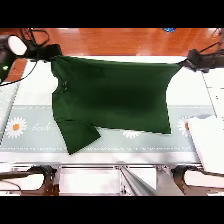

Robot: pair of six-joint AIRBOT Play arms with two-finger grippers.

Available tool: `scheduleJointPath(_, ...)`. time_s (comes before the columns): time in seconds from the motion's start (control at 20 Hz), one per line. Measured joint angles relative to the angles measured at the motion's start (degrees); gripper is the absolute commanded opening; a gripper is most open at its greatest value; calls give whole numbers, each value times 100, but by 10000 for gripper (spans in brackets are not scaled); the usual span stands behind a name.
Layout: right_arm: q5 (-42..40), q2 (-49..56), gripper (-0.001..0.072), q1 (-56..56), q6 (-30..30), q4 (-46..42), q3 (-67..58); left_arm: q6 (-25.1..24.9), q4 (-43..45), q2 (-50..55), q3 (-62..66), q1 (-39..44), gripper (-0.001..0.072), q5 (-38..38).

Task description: Fold the shirts.

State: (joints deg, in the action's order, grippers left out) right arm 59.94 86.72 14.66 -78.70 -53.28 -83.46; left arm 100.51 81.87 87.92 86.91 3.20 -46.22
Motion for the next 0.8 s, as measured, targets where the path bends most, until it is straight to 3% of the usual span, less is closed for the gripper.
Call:
scheduleJointPath(0.25, -240, 1204, 24, -109, -175, 31, -540, 61, -1067, 1012, 424, -400, 19, -66)
scheduleJointPath(0.4, -94, 1425, 24, -125, -190, -42, -643, -168, -1576, 1222, 551, -590, 20, -396)
scheduleJointPath(0.6, 501, 1403, 24, -26, -111, -90, -682, -874, -1847, 1322, 678, -855, 19, -1392)
scheduleJointPath(0.8, 1099, 1384, 24, -111, 0, -343, -444, -1325, -1543, 1506, 627, -951, 20, -2568)
